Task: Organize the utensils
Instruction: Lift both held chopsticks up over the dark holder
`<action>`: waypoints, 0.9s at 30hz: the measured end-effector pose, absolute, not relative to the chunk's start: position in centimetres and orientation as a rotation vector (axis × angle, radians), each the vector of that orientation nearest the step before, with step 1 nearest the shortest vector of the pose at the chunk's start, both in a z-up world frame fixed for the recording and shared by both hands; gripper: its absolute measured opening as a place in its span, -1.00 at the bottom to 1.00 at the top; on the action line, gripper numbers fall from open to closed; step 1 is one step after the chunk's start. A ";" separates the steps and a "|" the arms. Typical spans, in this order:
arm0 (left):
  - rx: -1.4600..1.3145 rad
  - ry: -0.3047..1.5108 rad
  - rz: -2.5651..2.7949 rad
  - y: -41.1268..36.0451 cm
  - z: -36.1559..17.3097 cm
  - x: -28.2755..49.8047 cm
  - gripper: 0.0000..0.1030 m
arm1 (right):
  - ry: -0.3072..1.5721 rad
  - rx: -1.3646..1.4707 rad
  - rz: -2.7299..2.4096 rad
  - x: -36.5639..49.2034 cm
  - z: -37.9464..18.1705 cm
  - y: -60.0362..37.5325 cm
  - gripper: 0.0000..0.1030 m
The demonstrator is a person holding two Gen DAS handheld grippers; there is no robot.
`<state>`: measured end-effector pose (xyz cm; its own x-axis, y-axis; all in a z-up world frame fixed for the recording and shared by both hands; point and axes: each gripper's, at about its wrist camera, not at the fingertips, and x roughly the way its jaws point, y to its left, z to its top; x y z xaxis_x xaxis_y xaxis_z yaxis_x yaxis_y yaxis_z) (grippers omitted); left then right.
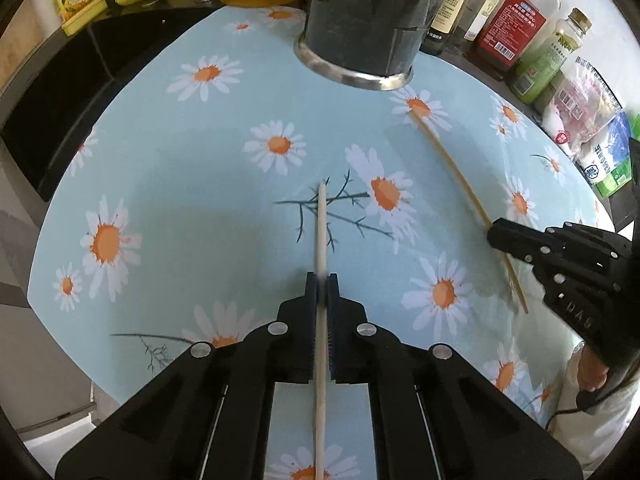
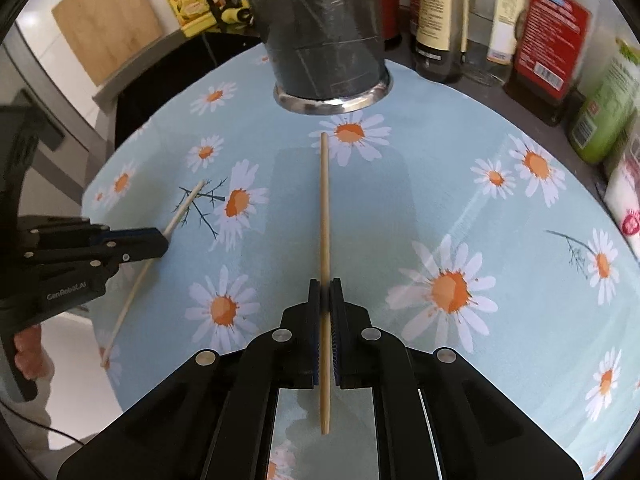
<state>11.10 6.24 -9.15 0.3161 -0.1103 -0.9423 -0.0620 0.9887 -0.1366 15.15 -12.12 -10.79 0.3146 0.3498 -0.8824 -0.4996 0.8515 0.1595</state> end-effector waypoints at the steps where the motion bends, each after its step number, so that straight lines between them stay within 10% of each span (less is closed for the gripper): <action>1: -0.150 1.250 -0.026 6.4 -9.1 11.0 -0.91 | 1.117 -0.137 0.569 15.1 -10.6 -12.5 -0.91; 27: -0.069 1.021 0.089 9.4 1.1 14.9 -0.90 | 0.837 -0.138 0.562 16.0 0.5 -15.3 -0.91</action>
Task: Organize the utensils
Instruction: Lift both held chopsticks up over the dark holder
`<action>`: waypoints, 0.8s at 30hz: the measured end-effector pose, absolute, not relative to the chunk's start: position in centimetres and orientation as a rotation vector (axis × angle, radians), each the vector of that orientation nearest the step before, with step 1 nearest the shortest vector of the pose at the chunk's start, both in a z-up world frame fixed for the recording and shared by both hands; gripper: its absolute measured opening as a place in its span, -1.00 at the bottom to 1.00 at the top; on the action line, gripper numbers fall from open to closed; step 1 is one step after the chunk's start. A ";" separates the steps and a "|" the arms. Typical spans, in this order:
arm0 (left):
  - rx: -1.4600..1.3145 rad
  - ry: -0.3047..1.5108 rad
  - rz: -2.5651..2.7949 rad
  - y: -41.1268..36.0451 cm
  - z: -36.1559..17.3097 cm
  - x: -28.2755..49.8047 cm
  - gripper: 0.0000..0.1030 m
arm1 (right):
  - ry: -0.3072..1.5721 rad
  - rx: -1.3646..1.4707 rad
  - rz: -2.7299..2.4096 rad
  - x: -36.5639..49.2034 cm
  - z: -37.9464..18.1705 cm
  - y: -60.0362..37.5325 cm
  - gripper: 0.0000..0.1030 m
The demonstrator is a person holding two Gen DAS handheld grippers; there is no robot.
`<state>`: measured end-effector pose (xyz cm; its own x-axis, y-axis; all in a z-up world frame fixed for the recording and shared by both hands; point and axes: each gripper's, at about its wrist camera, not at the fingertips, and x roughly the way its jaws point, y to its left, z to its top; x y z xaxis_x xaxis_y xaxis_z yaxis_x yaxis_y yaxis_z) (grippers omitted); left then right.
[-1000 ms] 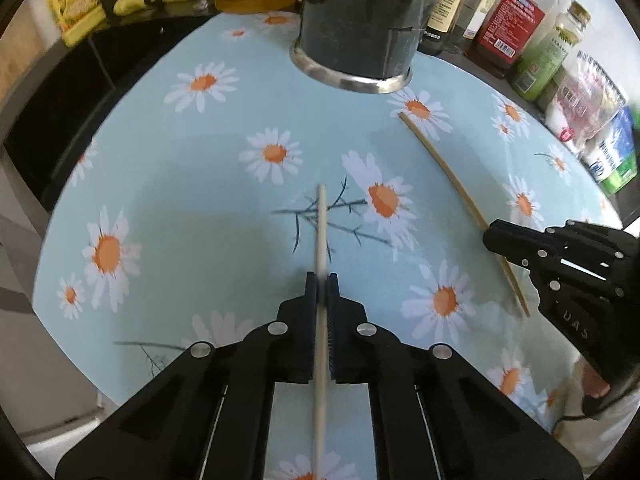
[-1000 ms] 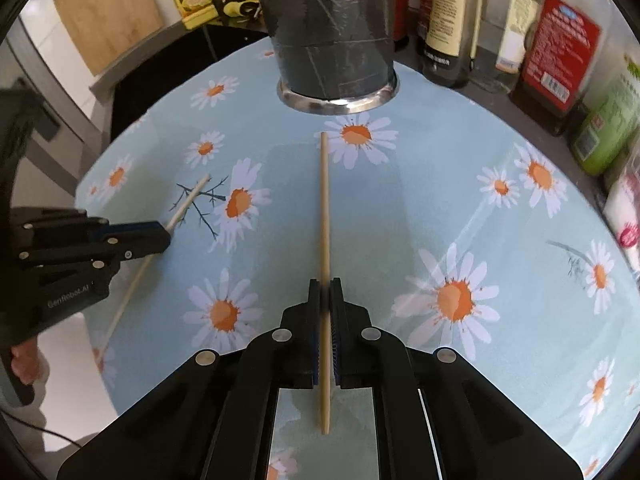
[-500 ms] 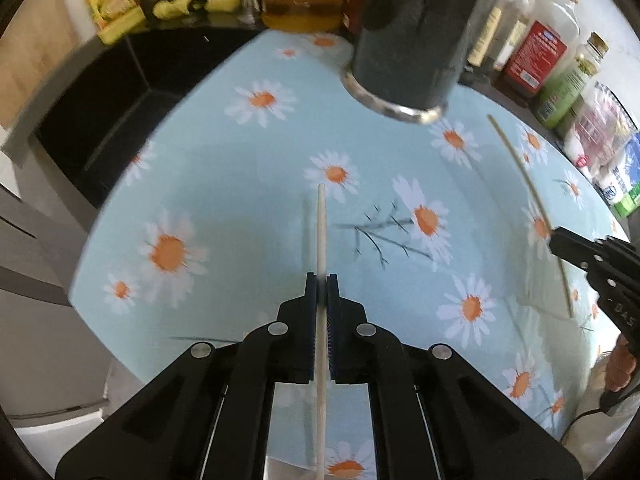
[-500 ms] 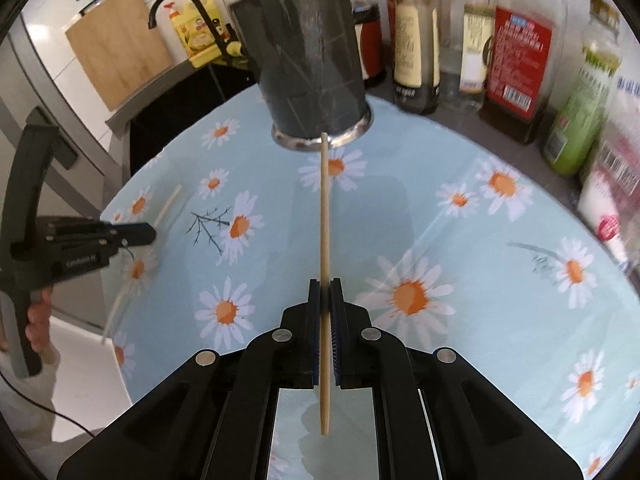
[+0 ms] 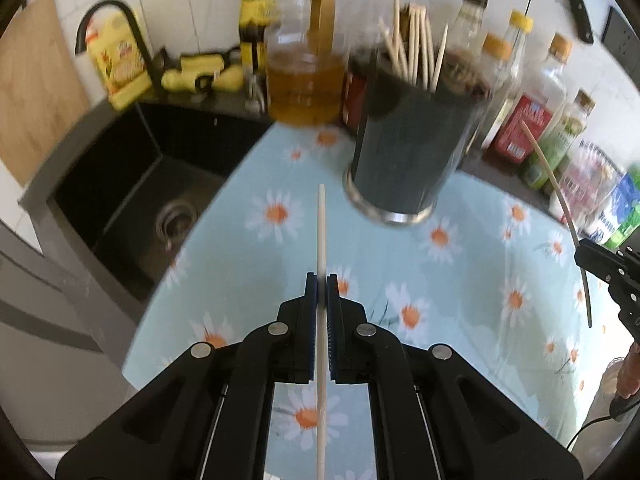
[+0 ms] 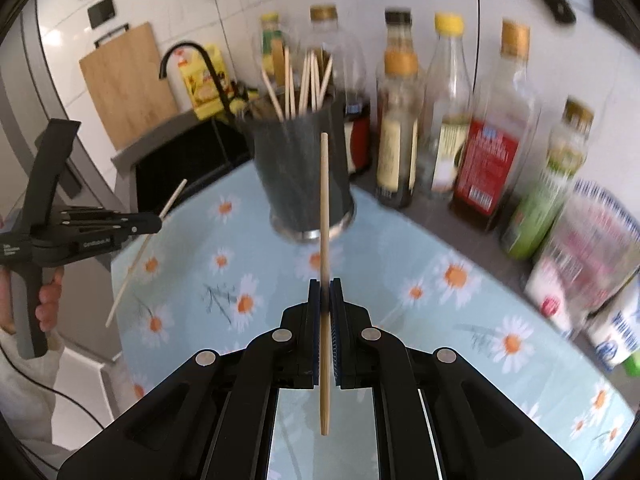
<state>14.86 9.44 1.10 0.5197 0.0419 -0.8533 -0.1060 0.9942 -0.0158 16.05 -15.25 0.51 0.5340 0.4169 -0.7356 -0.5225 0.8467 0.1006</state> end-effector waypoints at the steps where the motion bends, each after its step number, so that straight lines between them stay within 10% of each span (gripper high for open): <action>1: -0.058 1.014 0.093 9.3 1.6 15.1 -0.90 | 0.822 -0.143 0.553 16.2 1.3 -15.1 -0.91; 24: -0.150 0.576 -0.040 12.2 14.0 20.2 -0.90 | 0.524 -0.008 0.681 22.4 9.2 -13.7 -0.91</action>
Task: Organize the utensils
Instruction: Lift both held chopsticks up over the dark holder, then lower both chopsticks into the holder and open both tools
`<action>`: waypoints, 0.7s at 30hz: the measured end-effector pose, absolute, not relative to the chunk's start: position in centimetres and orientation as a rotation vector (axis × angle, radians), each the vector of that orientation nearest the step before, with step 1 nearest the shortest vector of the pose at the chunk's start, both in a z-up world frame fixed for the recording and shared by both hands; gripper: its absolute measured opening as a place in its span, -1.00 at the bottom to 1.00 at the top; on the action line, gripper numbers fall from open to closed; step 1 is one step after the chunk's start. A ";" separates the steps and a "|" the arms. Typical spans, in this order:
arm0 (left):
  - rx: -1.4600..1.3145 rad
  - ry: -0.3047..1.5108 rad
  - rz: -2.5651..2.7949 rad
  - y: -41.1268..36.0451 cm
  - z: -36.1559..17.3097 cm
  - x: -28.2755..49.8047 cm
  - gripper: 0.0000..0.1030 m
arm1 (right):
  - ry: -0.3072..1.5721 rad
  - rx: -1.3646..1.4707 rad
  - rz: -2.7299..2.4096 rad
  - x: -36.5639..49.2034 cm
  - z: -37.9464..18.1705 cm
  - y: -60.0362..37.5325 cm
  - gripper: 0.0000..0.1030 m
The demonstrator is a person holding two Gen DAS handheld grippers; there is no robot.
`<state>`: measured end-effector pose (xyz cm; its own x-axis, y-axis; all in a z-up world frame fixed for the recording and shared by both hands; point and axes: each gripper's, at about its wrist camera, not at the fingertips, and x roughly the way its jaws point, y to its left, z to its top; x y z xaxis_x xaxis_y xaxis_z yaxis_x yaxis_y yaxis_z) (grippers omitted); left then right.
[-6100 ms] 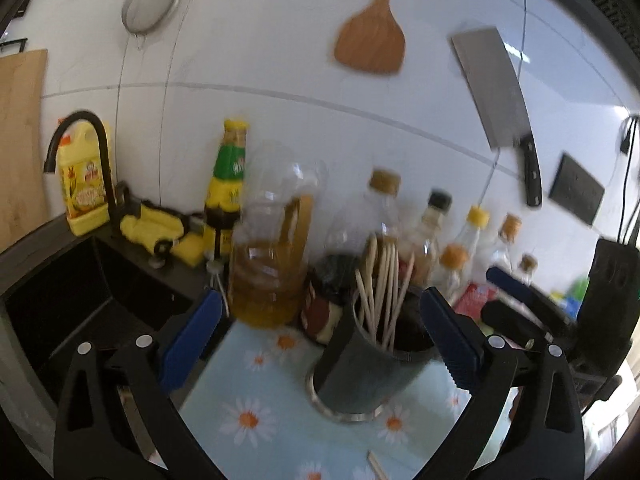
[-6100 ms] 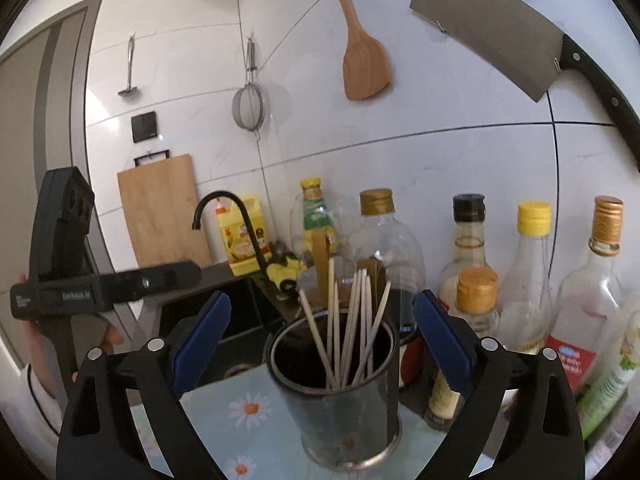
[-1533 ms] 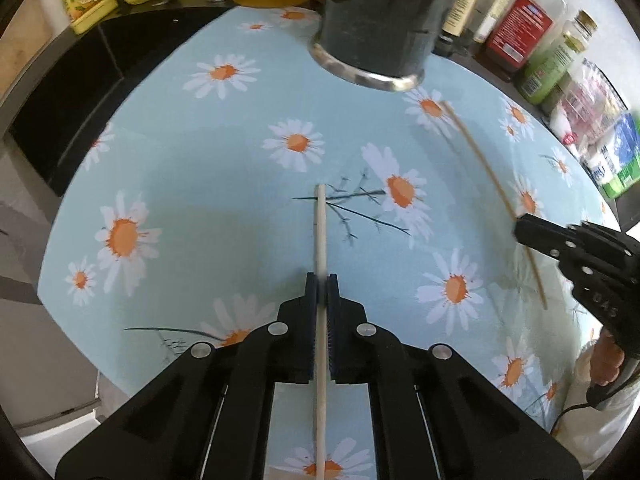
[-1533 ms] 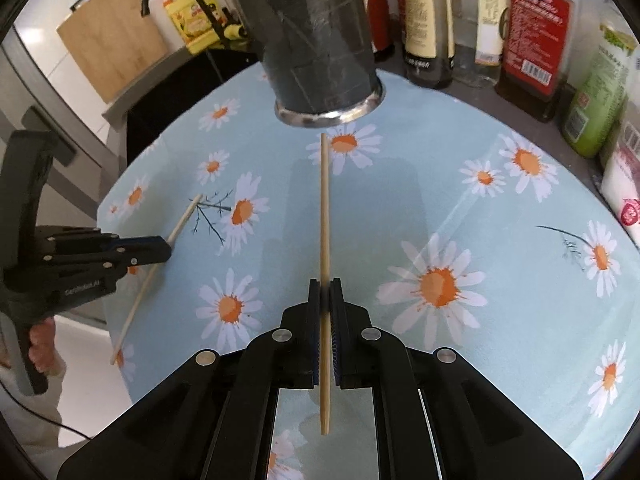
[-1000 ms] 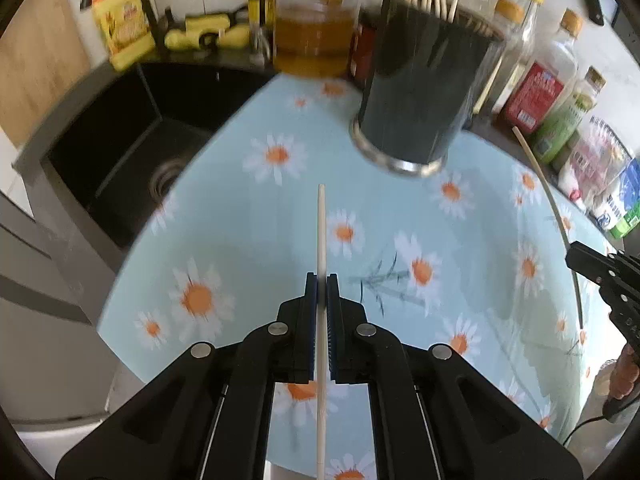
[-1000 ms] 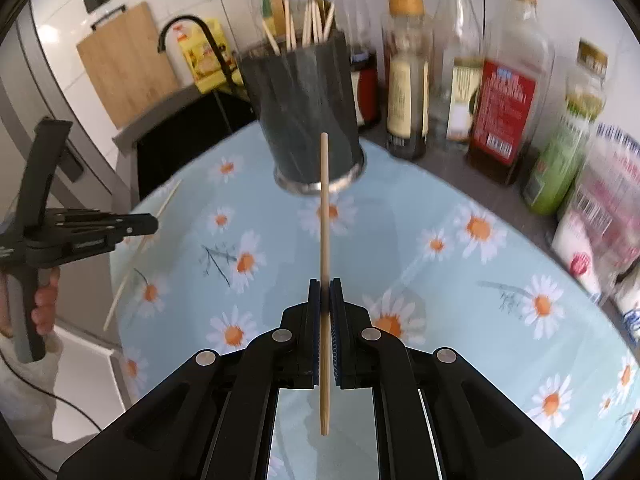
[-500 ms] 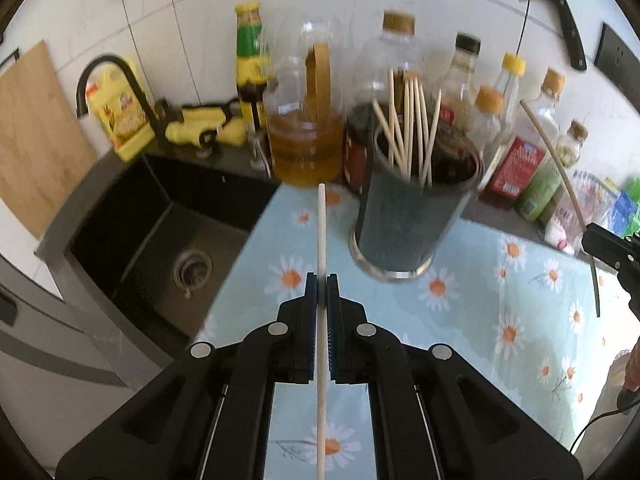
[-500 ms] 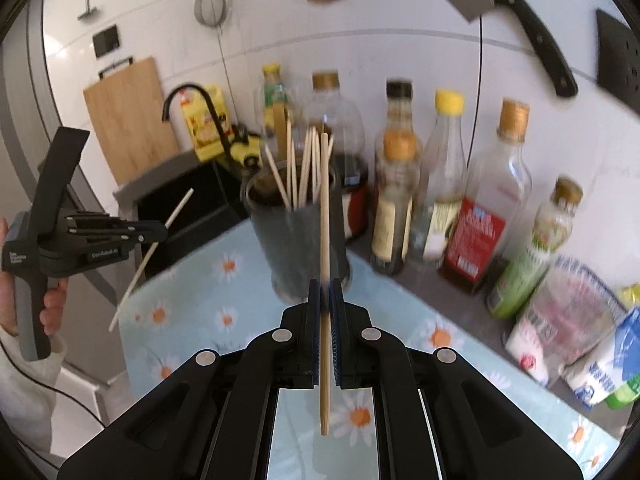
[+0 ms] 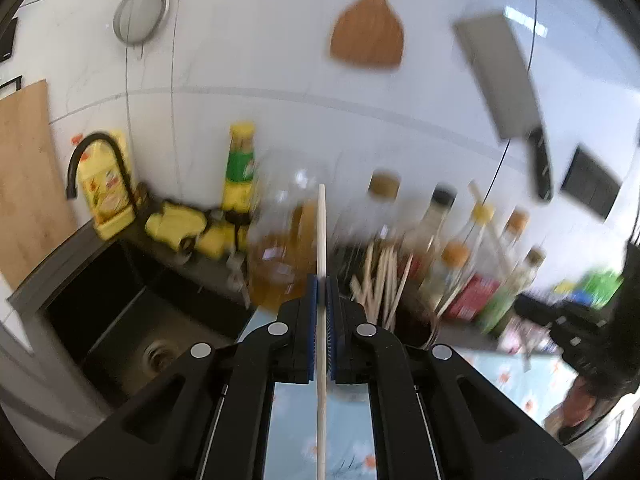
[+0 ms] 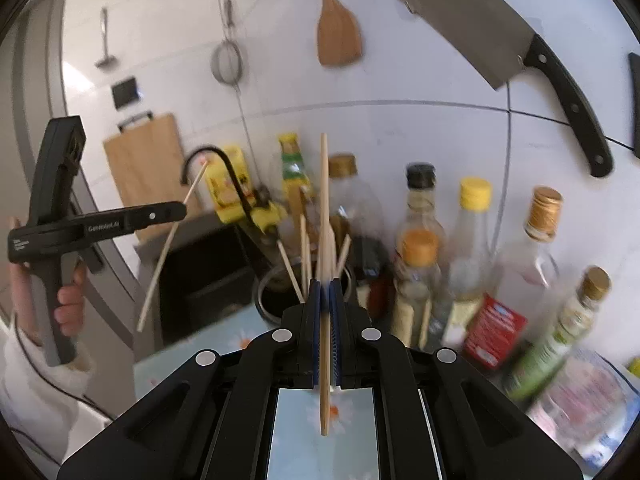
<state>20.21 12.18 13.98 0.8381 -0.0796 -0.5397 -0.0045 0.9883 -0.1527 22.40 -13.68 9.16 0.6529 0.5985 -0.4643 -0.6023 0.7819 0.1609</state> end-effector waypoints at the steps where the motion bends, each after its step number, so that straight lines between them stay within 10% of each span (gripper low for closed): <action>1: -0.165 0.552 -0.056 12.3 14.2 20.3 -0.90 | 0.515 0.002 0.698 22.7 9.2 -13.7 -0.91; 21: -0.231 0.283 -0.248 11.3 13.5 25.7 -0.90 | 0.270 0.158 0.911 28.7 7.1 -10.4 -0.91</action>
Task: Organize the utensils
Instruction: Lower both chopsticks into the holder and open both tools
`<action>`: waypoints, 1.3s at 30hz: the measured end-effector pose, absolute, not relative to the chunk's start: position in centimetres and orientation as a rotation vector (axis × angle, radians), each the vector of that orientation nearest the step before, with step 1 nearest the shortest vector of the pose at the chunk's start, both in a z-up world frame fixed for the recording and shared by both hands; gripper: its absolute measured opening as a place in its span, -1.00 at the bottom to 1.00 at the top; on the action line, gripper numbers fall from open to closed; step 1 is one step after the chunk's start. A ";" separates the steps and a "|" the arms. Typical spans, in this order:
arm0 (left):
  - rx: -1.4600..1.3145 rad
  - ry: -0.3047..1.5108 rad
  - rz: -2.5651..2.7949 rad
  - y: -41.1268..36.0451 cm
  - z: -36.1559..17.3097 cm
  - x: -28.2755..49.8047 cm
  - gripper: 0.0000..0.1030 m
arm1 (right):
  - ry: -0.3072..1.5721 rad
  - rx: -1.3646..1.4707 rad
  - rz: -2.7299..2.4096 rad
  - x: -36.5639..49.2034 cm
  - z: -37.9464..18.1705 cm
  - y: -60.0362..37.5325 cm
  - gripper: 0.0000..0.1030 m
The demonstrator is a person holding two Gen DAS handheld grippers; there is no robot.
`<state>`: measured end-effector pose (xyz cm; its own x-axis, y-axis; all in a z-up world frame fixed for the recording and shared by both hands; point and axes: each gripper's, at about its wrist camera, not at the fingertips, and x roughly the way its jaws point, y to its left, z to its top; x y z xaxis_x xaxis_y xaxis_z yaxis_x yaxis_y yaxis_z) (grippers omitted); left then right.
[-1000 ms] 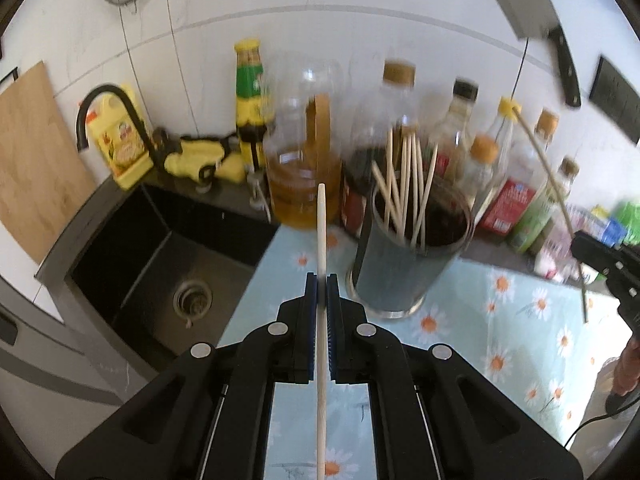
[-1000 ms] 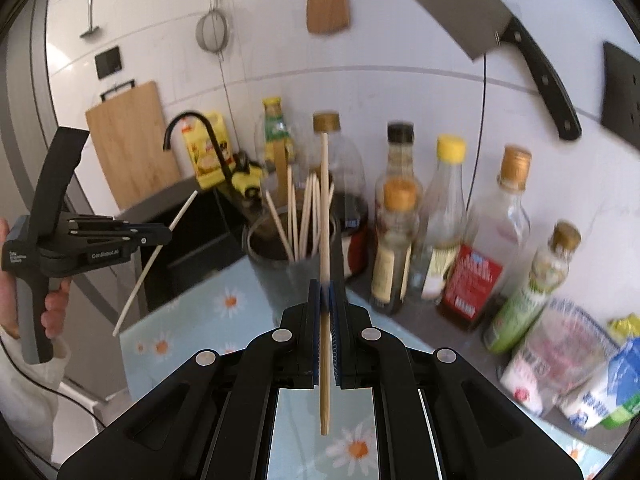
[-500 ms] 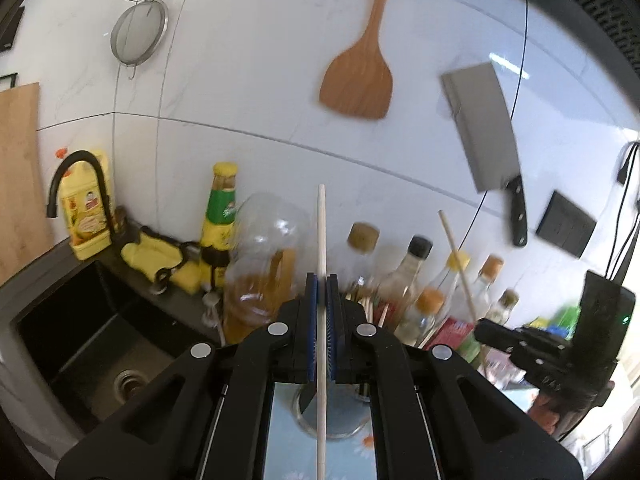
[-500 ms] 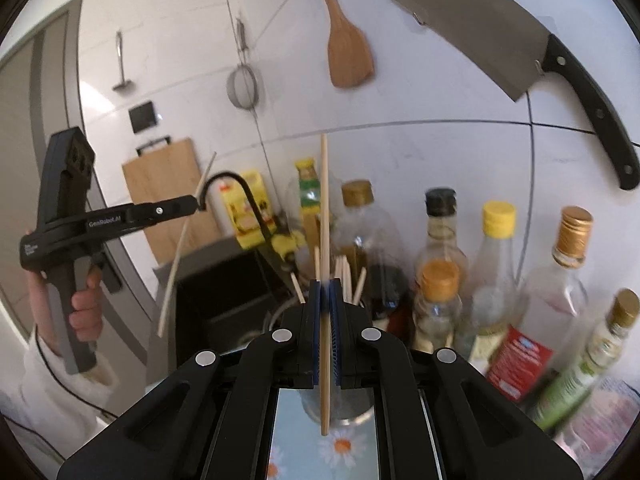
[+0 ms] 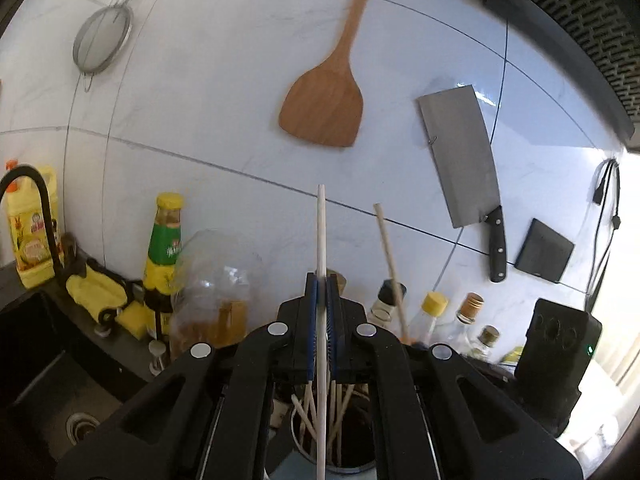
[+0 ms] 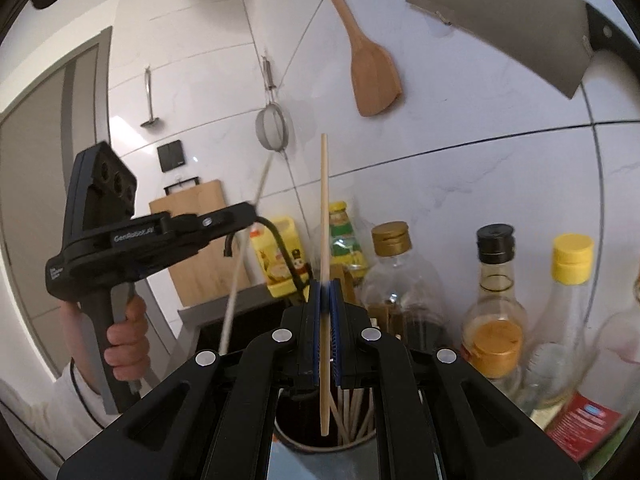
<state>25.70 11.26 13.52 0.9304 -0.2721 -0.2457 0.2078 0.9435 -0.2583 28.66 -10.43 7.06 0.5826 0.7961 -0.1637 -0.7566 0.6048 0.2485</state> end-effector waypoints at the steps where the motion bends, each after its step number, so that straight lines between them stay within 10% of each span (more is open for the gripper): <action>1: -0.214 0.270 -0.256 10.8 13.5 25.7 -0.90 | 0.262 0.158 0.917 28.8 6.8 -10.3 -0.91; 32: -0.168 0.277 -0.277 10.1 8.7 25.4 -0.89 | 0.338 0.112 0.897 29.0 2.4 -9.6 -0.84; 37: -0.167 0.272 -0.248 10.7 9.5 24.0 -0.34 | 0.341 0.089 0.885 27.8 2.8 -10.1 -0.82; 39: -0.156 0.267 -0.226 10.7 9.7 23.3 -0.12 | 0.341 0.075 0.870 27.3 3.3 -9.9 -0.52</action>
